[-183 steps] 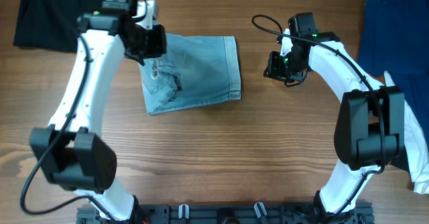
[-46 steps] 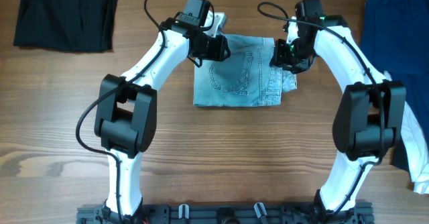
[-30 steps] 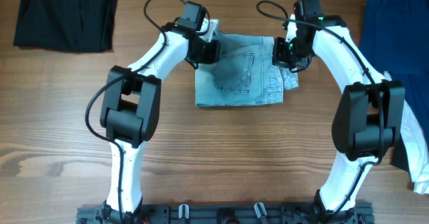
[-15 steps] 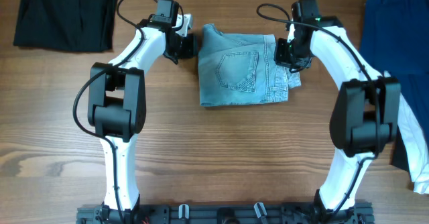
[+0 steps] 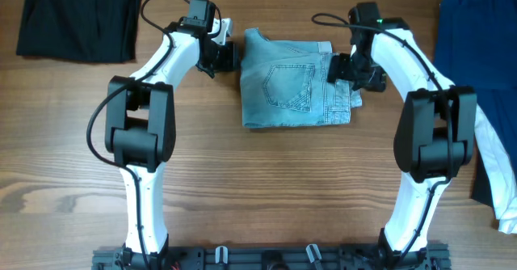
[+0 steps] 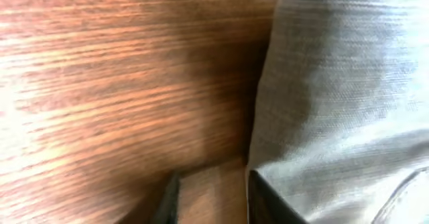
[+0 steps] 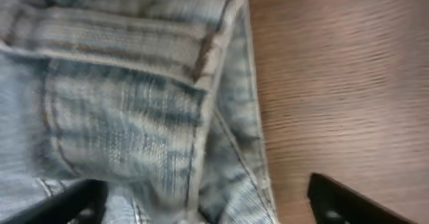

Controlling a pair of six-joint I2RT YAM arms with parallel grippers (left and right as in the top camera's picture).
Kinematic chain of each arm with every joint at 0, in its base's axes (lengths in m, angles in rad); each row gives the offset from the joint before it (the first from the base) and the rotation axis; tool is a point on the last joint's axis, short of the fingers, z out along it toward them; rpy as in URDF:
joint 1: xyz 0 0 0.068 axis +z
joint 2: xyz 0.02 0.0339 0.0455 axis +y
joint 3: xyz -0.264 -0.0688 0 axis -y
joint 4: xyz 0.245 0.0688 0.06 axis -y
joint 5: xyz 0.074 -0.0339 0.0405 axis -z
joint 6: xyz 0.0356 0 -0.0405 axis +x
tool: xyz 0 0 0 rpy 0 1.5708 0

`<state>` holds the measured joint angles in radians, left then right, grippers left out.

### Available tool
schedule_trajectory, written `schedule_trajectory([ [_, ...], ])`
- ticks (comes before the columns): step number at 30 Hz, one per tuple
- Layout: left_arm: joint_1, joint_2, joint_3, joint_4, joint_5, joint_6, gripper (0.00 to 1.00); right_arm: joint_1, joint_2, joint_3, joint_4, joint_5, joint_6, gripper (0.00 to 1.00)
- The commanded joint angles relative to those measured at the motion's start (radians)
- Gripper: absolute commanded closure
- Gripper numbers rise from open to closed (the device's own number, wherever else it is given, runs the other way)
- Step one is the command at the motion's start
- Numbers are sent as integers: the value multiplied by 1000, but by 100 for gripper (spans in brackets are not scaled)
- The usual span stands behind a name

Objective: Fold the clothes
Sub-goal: 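Grasp the left edge of the folded denim shorts with the left gripper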

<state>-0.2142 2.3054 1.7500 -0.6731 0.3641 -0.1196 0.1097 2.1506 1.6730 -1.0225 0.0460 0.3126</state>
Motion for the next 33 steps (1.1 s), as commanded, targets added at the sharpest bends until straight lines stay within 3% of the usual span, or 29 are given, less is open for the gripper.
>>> schedule_trajectory([
  [1,3,-84,10,-19,-6,7,45,-3,-60,79,-36,37,1,0],
  [2,3,-91,10,-26,-6,7,37,-3,-68,90,-46,36,2,0],
  [4,5,-99,10,-53,-5,6,0,-3,-96,118,-73,32,0,0],
  [7,4,-98,10,-112,20,6,0,-3,-135,135,-82,-27,-77,0],
  [12,-3,-97,5,-230,50,15,0,-3,-169,135,-83,-69,-85,0],
  [16,-5,-92,-43,-179,79,18,2,-3,-169,135,-79,-70,-84,0],
  [21,-10,-50,-65,-138,233,17,4,-3,-168,135,-78,-72,-77,0],
  [27,-48,-11,-65,-126,254,-20,5,-3,-169,135,-75,-72,-77,1],
  [30,-85,-7,-65,-108,253,-21,9,-3,-169,135,-71,-72,-77,0],
  [33,-134,-1,-65,-74,252,-21,23,-3,-168,135,-72,-72,-77,0],
])
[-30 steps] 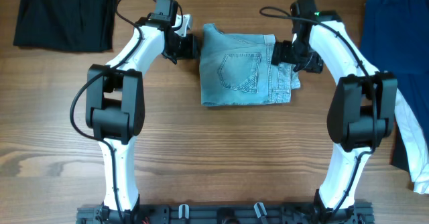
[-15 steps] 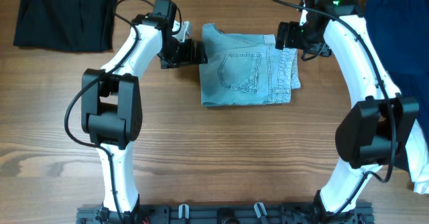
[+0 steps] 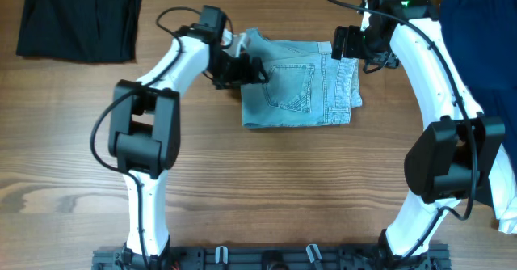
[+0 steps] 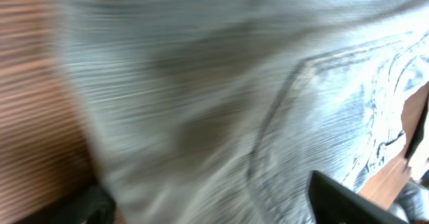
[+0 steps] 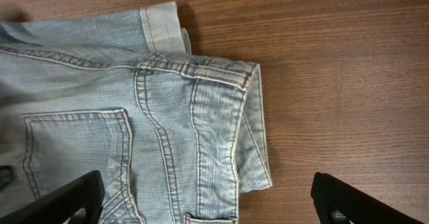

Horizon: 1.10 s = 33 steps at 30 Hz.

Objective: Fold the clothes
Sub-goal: 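Grasp the left edge of the folded denim shorts with the left gripper, then drag the folded shorts to the upper-left corner with the left gripper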

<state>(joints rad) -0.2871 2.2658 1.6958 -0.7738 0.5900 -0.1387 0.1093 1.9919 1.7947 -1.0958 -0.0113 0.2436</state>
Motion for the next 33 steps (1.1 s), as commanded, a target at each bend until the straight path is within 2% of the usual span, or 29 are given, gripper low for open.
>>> schedule_trajectory([
  [1,-75,41,-11,40,23,-2,25,-2,-10,13,1,-15,-8,0],
  [5,-120,52,-11,95,-42,-5,38,-2,-10,13,-6,-15,-24,0],
  [7,-128,52,-11,113,-81,-5,52,-2,-10,13,-10,-14,-35,0],
  [8,-130,52,-11,121,-102,-5,62,-2,-10,13,-14,-11,-34,0],
  [10,-130,52,-11,140,-151,-4,93,-2,-10,13,-17,-11,-34,0],
  [11,-128,52,-11,153,-175,-4,96,-2,-10,13,-17,-11,-34,0],
  [15,-102,51,0,200,-254,21,96,-2,-10,13,-17,-11,-35,0],
  [19,-34,51,40,188,-269,113,96,-2,-10,13,-25,-11,-35,0],
  [33,314,51,218,161,-280,386,96,-2,-10,13,-42,-10,-35,0],
])
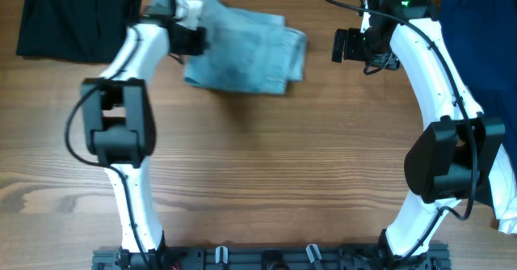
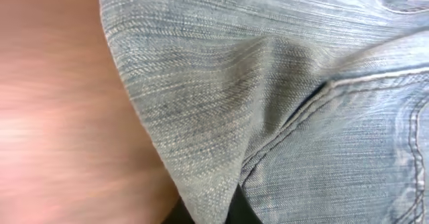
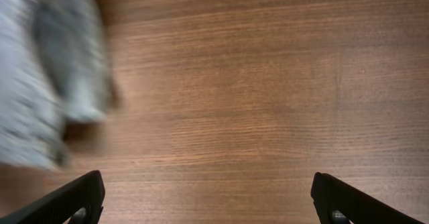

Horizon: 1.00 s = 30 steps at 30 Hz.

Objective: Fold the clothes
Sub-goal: 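Drag the folded shorts to the upper-left corner with the left gripper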

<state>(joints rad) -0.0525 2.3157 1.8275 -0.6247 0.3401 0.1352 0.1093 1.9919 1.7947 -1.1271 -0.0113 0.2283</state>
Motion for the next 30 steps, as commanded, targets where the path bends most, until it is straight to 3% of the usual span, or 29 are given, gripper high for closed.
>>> schedule_trajectory([
  [1,99,2,105,15,-33,127,96,-2,-10,13,-13,-10,-20,0],
  [12,225,2,294,23,-130,284,96,-2,-10,13,-48,19,-18,0],
  [30,303,2,404,68,-212,284,96,-2,-10,13,-64,19,-15,0],
])
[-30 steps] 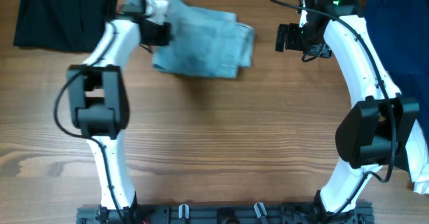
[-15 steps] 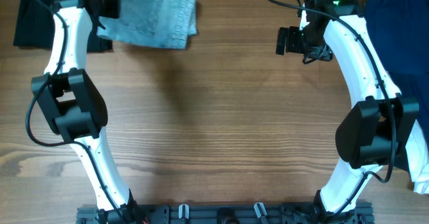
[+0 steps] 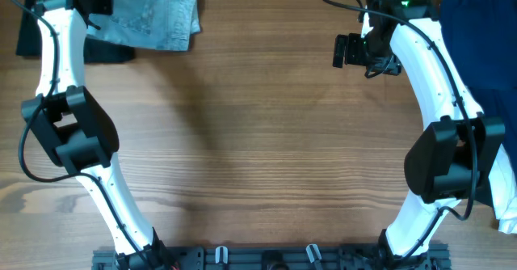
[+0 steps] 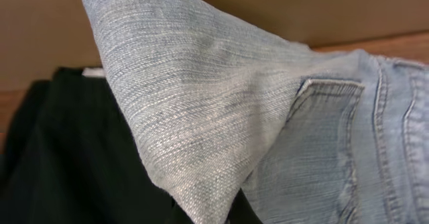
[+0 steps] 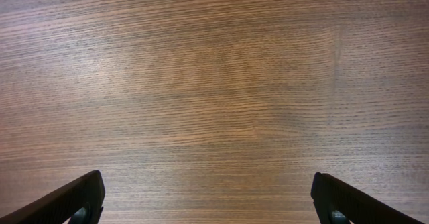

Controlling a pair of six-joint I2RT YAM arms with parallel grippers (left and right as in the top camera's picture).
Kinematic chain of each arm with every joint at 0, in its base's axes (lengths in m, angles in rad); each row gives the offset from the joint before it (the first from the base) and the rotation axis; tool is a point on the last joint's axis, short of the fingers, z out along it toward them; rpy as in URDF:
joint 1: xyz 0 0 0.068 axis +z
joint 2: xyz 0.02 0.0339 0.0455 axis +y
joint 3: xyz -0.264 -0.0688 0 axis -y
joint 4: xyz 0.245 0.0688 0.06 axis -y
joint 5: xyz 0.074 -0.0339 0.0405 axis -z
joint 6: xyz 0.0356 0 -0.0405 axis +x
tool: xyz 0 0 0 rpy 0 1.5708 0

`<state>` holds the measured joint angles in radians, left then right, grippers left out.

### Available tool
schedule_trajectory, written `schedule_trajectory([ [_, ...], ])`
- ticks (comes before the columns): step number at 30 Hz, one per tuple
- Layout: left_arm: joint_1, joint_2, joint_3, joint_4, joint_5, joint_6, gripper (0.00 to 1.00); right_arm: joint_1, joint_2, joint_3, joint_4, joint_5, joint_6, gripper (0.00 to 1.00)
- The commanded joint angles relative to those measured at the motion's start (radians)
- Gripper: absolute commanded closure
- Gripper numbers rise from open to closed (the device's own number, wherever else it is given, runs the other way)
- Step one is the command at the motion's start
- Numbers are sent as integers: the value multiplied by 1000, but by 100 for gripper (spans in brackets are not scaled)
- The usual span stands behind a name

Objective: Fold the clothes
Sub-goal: 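Drag the folded shorts to the upper-left corner with the left gripper, then place the shorts onto the black garment and release the left gripper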

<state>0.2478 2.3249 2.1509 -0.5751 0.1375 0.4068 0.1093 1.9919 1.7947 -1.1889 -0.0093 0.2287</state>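
Observation:
The folded light-blue jeans [image 3: 149, 13] hang at the far left back of the table, partly over a folded black garment [image 3: 101, 50]. My left gripper is shut on their left edge; in the left wrist view the denim [image 4: 201, 110] fills the frame above the black cloth [image 4: 60, 157], pinched at the bottom edge by the gripper [image 4: 208, 214]. My right gripper [image 3: 347, 52] hovers open over bare wood at the back right, its fingertips [image 5: 84, 200] wide apart with nothing between them.
A dark-blue garment [image 3: 477, 35] lies at the right edge of the table, with white cloth [image 3: 497, 165] below it. The wooden tabletop [image 3: 258, 141] stretches between the two arms.
My left gripper has carried the folded jeans further left, from beside the black garment to over it. The right arm has stayed where it was, open.
Both grippers stood at the sides of the folded jeans in the middle back. Then the right gripper was raised clear and the left was over the jeans' left edge. The left then held the jeans left of centre, and now over the black garment.

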Motion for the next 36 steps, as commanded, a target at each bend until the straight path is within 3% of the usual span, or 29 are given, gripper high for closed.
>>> schedule_trajectory([
  [1,2,-8,89,16,-10,13,96,-2,-10,13,-2,18,-14,0],
  [15,27,0,136,-18,-72,13,96,-2,-10,13,-5,18,-15,0],
  [30,146,26,136,42,-71,28,96,-2,-10,13,-6,17,8,0],
  [36,178,36,136,84,-52,35,92,-2,-10,13,-6,17,14,0],
])
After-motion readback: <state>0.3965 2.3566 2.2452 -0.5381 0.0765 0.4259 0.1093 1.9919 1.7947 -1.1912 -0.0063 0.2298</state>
